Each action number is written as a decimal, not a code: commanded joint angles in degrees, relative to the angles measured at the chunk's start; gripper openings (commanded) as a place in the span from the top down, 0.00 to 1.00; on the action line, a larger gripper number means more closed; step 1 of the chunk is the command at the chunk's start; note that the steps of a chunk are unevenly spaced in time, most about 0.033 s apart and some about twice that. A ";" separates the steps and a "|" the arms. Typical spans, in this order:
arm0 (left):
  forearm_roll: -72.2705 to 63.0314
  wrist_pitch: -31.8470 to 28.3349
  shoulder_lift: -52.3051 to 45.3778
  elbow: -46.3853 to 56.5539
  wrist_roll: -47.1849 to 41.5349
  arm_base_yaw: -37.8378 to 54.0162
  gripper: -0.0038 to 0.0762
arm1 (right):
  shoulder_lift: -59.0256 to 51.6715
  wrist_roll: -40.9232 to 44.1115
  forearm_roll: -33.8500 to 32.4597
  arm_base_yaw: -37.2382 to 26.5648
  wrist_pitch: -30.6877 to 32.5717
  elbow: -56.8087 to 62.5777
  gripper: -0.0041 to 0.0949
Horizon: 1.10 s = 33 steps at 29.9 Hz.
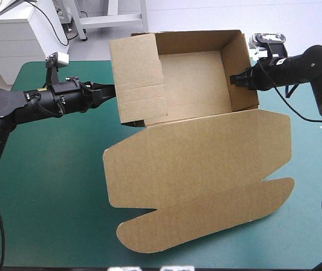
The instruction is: Fold the box
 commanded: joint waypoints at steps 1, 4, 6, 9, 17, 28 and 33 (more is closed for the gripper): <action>-2.07 1.50 -2.03 -1.92 0.38 -0.01 0.96 | -2.59 1.94 1.73 1.65 -4.54 -1.47 0.98; -1.83 3.02 -2.03 -1.92 0.38 -0.01 0.96 | -2.59 2.08 1.34 2.65 -5.04 -1.47 0.98; -1.95 3.02 -2.03 -1.92 0.38 -0.01 0.96 | -2.59 2.68 0.48 3.26 -5.07 -1.47 0.98; -2.07 3.12 -2.03 -1.92 0.38 -0.01 0.95 | -2.59 2.96 -0.30 4.79 -5.17 -1.47 0.98; -2.20 5.13 -2.03 -1.92 -0.03 -0.01 0.73 | -2.59 7.38 -6.03 7.40 -5.94 -1.47 0.98; -1.94 8.08 -2.03 -1.92 -0.03 -0.01 0.37 | -2.46 8.47 -7.35 9.24 -5.94 -1.47 0.98; 1.66 7.10 -2.03 -1.92 -0.03 -0.01 0.37 | -2.12 9.29 -10.22 12.27 -6.38 -1.47 0.98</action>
